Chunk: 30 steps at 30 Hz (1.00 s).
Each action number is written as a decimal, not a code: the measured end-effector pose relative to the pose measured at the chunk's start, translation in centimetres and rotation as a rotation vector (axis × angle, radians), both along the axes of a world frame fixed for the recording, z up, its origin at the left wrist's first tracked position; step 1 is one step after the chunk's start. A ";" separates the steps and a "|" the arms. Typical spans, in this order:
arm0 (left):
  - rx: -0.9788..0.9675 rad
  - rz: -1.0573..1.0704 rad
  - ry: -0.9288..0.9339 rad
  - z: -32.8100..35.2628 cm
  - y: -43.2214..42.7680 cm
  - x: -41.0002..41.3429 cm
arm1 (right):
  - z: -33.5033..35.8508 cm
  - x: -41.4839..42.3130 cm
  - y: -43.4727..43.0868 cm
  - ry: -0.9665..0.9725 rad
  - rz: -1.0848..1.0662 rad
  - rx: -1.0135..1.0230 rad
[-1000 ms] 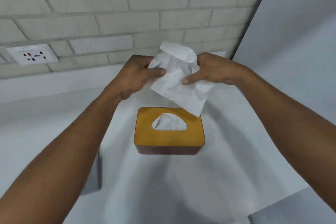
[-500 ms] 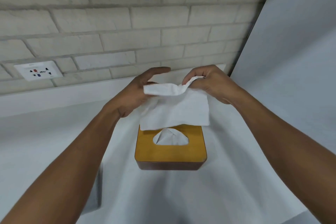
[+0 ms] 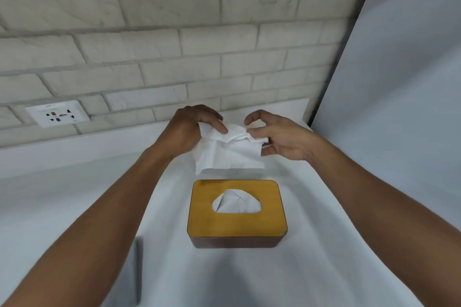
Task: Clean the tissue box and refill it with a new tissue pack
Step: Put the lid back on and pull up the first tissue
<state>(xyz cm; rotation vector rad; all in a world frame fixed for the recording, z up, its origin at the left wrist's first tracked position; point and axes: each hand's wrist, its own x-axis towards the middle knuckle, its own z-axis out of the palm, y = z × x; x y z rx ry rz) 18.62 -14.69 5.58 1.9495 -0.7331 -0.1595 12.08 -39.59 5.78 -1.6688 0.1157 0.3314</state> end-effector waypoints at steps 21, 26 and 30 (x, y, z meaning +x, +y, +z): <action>1.025 -0.325 -0.218 -4.6 -0.3 -6.5 | -2.8 -4.1 4.1 0.046 0.654 -1.025; 0.886 -0.259 -0.211 -4.1 0.2 -6.7 | -2.8 -5.0 4.0 -0.038 0.538 -1.011; 0.768 -0.226 -0.150 -2.3 1.2 -5.4 | -1.0 -5.0 2.5 -0.064 0.403 -0.807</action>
